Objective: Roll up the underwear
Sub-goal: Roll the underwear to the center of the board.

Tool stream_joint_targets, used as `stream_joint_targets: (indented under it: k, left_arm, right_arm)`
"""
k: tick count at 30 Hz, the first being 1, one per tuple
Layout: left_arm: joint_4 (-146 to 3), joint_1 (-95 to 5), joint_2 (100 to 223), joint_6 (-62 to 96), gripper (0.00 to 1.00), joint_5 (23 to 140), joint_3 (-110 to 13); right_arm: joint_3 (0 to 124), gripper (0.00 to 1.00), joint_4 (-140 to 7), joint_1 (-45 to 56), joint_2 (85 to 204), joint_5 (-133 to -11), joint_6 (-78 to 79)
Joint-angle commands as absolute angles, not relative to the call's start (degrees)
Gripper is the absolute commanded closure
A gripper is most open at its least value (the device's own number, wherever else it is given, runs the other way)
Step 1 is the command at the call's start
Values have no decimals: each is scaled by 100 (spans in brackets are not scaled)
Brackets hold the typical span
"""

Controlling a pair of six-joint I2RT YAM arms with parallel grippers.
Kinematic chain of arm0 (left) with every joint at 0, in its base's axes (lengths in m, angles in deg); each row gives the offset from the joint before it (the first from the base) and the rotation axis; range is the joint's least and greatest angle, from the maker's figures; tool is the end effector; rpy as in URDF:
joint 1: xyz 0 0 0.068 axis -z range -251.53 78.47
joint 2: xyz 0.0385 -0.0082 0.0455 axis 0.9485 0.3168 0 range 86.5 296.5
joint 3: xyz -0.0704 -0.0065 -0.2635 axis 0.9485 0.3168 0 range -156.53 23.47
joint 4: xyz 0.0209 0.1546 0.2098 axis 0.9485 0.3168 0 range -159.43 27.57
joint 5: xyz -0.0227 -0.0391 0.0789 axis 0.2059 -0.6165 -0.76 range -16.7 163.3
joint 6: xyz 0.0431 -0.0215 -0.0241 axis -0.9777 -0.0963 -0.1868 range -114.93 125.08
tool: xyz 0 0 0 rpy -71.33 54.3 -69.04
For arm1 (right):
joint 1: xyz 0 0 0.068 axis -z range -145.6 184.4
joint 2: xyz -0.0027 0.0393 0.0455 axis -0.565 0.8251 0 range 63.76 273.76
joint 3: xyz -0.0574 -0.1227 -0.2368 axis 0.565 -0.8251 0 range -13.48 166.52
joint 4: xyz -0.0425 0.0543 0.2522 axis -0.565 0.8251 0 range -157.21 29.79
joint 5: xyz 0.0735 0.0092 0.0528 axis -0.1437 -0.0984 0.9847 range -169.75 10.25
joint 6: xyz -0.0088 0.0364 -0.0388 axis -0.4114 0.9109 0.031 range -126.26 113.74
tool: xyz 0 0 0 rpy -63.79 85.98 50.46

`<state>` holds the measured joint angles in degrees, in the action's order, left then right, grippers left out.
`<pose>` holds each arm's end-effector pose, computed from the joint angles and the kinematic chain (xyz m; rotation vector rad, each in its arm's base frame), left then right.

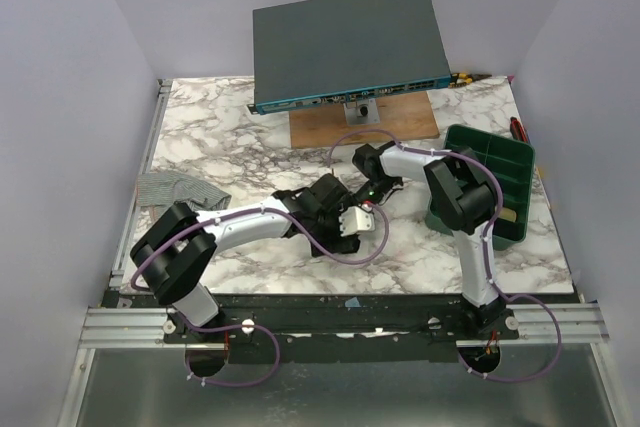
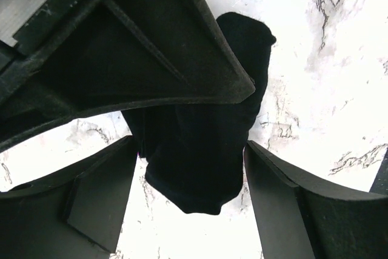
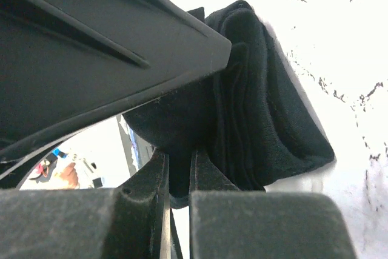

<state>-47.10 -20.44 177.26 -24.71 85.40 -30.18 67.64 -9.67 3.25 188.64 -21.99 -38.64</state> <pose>0.1892 -0.2463 0.1838 1.7620 1.9503 -0.4064 0.3020 0.2177 0.1127 1.2503 -2.2893 -1.4393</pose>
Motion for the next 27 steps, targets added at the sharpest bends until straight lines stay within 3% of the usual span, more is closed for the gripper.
stream_joint_targets:
  k: [1, 17, 27]
  left_arm:
    - [-4440, -1985, 17843, -2143, 24, 8560, -3308]
    - [-4051, -1953, 18261, -2008, 30, 8462, -3483]
    - [-3758, -1950, 18695, -1975, 49, 8477, -3861]
  right_arm:
    - [6513, 100, -1413, 451, 19173, -4330, -4178]
    - [6597, 99, -1406, 487, 19168, -4210, -4140]
    - [6729, 99, -1542, 487, 19243, -4020, -3984]
